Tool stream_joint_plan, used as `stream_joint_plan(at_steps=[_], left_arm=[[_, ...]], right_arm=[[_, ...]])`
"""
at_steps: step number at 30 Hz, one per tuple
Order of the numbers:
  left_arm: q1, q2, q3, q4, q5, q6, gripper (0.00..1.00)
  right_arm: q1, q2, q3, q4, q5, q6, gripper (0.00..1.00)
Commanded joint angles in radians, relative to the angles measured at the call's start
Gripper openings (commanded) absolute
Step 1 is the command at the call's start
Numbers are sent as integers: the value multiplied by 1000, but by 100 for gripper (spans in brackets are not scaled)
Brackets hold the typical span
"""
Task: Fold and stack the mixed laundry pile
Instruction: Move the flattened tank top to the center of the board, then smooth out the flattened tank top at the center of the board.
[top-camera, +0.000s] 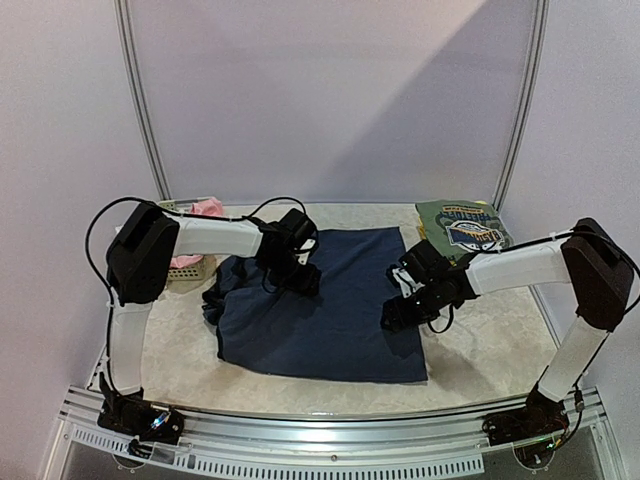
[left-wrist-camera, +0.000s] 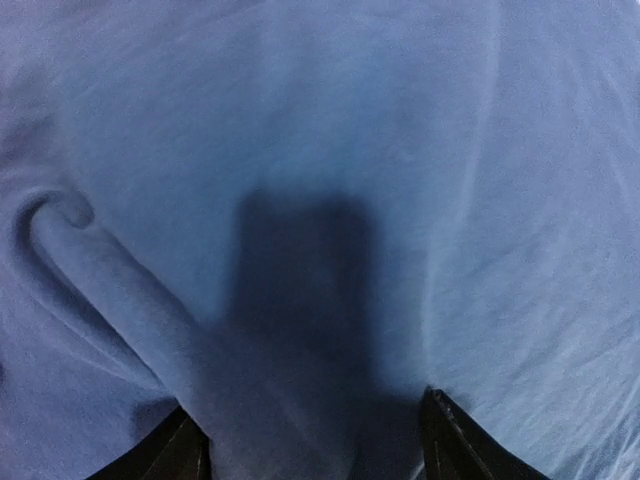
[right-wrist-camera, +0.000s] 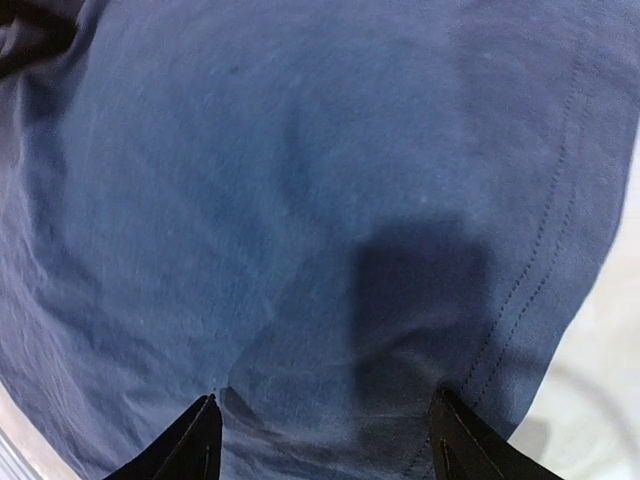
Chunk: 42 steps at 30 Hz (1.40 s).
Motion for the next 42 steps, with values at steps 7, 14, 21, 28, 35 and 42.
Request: stream_joint_plan(at_steps=[7, 14, 21, 28, 35, 42], left_arm=[[-122, 80, 84, 70, 58, -101, 70], [-191, 142, 187, 95, 95, -141, 70], [-223, -47, 54, 142, -54, -149, 73], [-213, -309, -53, -21, -254, 21, 82], [-125, -455, -173, -150, -240, 184, 81], [-60, -391, -205, -144, -224, 202, 67]], right_arm=[[-50, -105, -153, -235, 233, 161, 75], [-79, -187, -217, -267, 275, 202, 77], [-84, -236, -139, -374, 366, 227, 77], [-80, -302, -68, -382, 250, 130, 77], [-51, -405, -36, -357, 177, 69, 78], [25, -499, -122, -81, 16, 66, 76]])
